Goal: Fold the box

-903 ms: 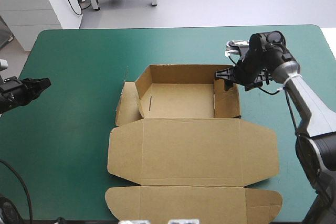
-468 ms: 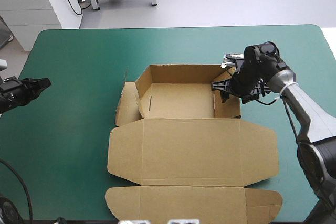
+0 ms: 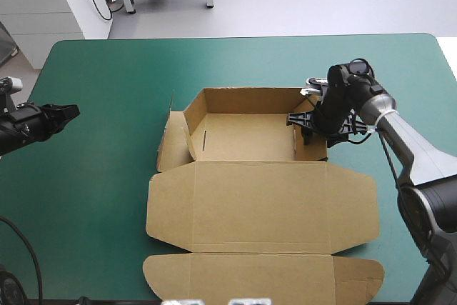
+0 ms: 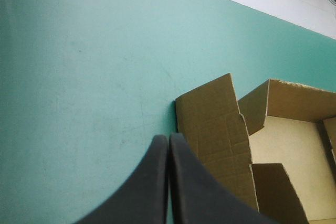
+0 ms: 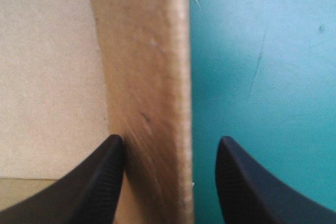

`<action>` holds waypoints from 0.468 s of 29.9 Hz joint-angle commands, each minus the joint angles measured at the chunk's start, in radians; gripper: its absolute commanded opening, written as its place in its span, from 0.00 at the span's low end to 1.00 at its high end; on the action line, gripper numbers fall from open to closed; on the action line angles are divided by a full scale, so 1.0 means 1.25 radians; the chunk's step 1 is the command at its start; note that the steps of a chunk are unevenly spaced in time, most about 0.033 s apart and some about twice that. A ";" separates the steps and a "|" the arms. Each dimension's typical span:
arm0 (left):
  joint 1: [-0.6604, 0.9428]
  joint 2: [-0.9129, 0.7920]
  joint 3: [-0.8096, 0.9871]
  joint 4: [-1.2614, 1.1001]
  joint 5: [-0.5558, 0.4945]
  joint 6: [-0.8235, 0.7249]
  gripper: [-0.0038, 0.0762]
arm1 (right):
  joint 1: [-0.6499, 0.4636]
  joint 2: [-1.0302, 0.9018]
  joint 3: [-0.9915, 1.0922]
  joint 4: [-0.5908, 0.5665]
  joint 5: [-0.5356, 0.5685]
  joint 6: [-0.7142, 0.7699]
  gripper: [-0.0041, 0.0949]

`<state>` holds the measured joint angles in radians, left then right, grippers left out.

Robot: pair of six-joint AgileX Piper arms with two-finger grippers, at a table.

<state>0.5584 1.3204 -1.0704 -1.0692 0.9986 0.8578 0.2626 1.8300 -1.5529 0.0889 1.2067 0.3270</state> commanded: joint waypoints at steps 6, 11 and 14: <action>-0.008 -0.014 -0.018 -0.039 -0.009 -0.001 0.04 | -0.001 -0.007 -0.016 0.017 0.024 -0.003 0.03; -0.012 -0.010 -0.018 -0.041 -0.024 0.004 0.04 | -0.002 -0.022 -0.062 0.026 0.030 -0.068 0.02; -0.029 -0.007 -0.018 -0.037 -0.029 0.004 0.04 | -0.002 -0.059 -0.107 0.032 0.030 -0.125 0.02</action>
<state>0.5454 1.3309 -1.0704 -1.0559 0.9751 0.8589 0.2626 1.8569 -1.6127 0.0975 1.2323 0.2386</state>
